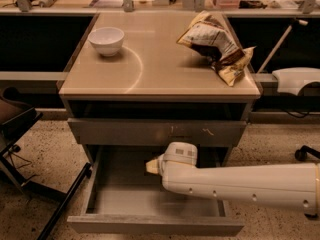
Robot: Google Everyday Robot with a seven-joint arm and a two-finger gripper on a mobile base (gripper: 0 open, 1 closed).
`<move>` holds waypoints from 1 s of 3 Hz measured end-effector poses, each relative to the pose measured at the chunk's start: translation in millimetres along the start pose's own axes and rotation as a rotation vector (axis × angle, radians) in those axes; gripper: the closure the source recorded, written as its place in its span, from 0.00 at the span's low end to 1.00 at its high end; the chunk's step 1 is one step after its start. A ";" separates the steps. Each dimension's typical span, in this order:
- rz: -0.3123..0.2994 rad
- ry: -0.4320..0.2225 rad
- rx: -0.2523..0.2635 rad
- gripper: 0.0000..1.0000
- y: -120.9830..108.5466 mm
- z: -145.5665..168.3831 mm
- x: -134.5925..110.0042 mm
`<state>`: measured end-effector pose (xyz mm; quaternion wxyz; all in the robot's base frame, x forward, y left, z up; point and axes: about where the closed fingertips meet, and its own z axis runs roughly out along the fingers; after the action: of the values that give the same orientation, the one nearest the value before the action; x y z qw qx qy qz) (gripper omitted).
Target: Place orange can into middle drawer
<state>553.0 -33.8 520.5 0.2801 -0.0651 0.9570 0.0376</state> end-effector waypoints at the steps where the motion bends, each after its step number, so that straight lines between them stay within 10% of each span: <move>1: -0.031 -0.003 -0.011 1.00 7.7 5.4 -6.9; 3: -0.002 0.109 0.026 1.00 -20.5 50.0 30.4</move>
Offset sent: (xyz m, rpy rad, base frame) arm 0.0093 0.0074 -0.0253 -0.0176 0.0508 0.0103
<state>557.2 -51.8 461.3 0.2285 -0.0643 0.9712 0.0212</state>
